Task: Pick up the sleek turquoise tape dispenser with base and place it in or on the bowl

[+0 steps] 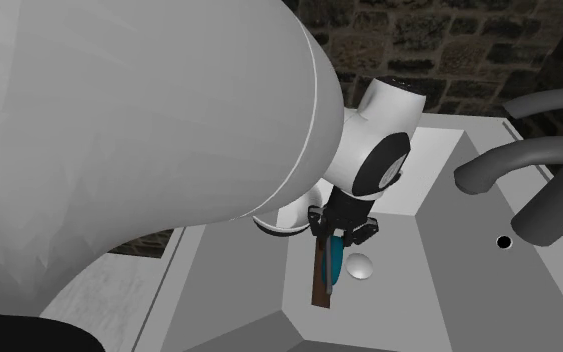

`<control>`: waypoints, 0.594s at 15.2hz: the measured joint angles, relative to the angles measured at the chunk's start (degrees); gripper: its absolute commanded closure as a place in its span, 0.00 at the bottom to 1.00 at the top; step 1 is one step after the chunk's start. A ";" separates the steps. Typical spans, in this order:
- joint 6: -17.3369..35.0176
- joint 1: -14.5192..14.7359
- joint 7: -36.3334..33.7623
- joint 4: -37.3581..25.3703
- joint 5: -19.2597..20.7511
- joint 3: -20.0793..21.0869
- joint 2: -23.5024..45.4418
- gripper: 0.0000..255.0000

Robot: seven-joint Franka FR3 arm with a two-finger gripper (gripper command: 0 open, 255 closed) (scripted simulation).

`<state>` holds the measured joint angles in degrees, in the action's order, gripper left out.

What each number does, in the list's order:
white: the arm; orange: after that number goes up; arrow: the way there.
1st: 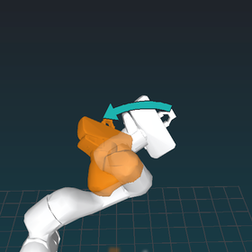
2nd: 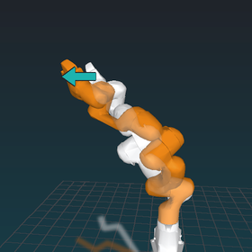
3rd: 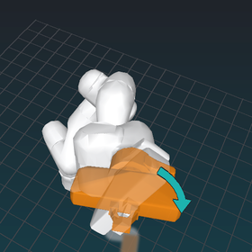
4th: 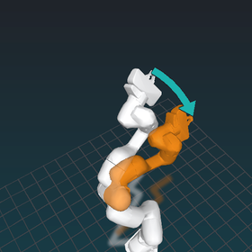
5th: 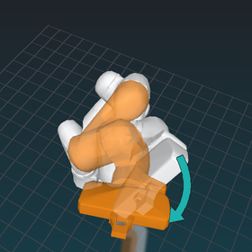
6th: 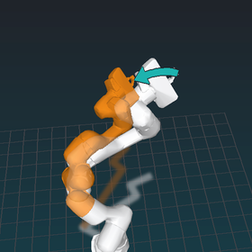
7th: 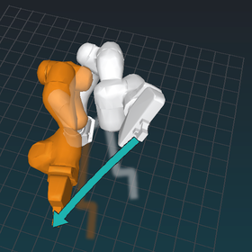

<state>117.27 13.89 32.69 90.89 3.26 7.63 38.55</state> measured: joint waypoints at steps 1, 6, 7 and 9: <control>-0.18 -0.05 0.05 0.03 -0.02 0.01 -0.20 1.00; -2.62 -0.12 0.02 -0.46 -0.25 0.16 -2.21 1.00; -3.13 -0.15 0.03 -0.63 -0.28 0.17 -2.56 1.00; -4.24 -0.25 0.11 -1.01 -0.38 0.21 -3.27 1.00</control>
<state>113.03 13.64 32.80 89.89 2.89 7.84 35.27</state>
